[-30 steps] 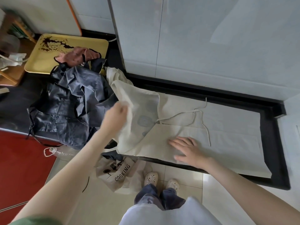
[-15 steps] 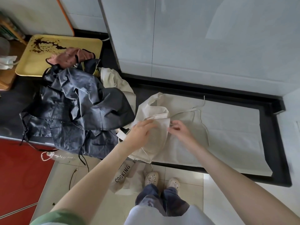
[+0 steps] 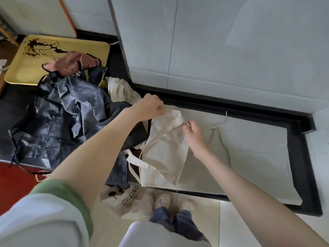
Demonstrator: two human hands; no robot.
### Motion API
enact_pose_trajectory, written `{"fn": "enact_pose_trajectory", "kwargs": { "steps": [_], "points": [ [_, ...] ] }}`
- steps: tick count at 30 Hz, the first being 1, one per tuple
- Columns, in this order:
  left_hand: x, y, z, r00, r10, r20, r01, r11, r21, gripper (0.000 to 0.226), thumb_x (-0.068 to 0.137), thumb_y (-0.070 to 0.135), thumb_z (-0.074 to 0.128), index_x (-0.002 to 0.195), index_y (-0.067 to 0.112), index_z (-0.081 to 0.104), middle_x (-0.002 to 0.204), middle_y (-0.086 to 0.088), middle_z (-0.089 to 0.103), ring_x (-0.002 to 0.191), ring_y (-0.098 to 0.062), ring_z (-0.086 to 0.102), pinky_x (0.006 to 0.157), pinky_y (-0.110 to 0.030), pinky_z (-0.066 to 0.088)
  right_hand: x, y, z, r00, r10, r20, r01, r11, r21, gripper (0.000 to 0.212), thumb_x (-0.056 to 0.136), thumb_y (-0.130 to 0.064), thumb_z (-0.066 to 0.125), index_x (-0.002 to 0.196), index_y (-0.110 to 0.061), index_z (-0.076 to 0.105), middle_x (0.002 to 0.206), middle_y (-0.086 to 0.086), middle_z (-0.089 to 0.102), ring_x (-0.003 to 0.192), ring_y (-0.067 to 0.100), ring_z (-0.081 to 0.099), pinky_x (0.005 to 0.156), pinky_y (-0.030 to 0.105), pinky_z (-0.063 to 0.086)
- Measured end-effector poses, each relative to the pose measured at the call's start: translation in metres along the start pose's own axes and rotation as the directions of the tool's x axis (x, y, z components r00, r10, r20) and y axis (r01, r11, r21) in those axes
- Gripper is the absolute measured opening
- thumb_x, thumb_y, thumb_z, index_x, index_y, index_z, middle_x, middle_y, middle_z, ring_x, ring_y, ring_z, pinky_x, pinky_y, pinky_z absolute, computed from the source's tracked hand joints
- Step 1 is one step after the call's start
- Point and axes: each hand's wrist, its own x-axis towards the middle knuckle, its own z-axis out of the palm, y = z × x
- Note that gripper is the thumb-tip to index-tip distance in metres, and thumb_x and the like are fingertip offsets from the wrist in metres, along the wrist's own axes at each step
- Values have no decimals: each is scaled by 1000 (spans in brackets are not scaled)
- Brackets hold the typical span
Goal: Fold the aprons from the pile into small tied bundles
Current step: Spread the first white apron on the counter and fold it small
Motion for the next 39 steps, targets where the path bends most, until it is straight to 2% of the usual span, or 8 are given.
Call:
{"fn": "enact_pose_trajectory", "kwargs": {
  "steps": [5,10,16,19,23,30,35,39],
  "points": [
    [18,6,-8,954,-180,-240,62,901,-430,18,99,25,44,89,11,50,80,0,48,78,-20,46,60,-25,33,-1,14,4,978,135,162,-163,972,171,24,91,-22,66,114,-20,60,100,-10,69,93,8,66,74,20,51],
    [0,4,6,800,-474,-367,33,646,-763,23,97,22,52,116,10,51,112,-3,51,89,-14,52,72,-19,37,1,25,18,933,279,227,-321,931,176,24,93,-18,61,115,-7,65,107,8,71,100,23,67,88,32,50],
    [-48,7,66,810,-586,-22,362,528,-768,41,96,32,53,123,4,41,116,-13,54,88,-22,54,67,-26,37,-2,30,26,893,397,213,-425,899,107,23,97,-31,54,110,-14,63,103,3,70,94,20,66,81,31,52],
    [-56,0,86,855,-507,111,444,602,-664,34,96,38,50,110,7,53,94,-5,62,88,-25,59,63,-27,38,-8,32,27,981,195,14,-177,918,-354,29,91,-20,55,118,-12,51,105,7,65,88,25,64,78,41,54],
    [-58,-3,84,871,-471,141,450,649,-613,45,95,40,49,63,8,47,59,-6,49,55,-20,49,57,-28,42,-30,24,27,886,-442,141,376,507,-775,58,86,-29,66,132,-13,34,126,8,50,114,27,48,100,39,41],
    [-52,5,85,850,-504,152,507,706,-495,40,100,26,39,62,13,41,63,-1,44,63,-19,44,67,-27,35,-55,18,43,777,112,619,474,544,-693,38,94,-30,58,126,-12,48,103,5,61,93,25,60,75,34,47],
    [-57,1,90,829,-551,96,515,685,-515,21,95,12,44,77,6,54,75,-5,52,79,-29,52,64,-30,37,-49,15,11,970,33,242,-35,999,1,32,96,0,38,80,-16,61,53,1,52,47,12,42,48,20,34],
    [-57,5,91,799,-592,108,563,672,-481,21,97,13,43,109,-2,53,99,-16,60,87,-32,56,67,-34,42,-38,13,-34,951,262,-162,-104,767,633,34,101,-26,42,77,-8,57,52,6,53,43,17,45,46,25,37]
  ]
}}
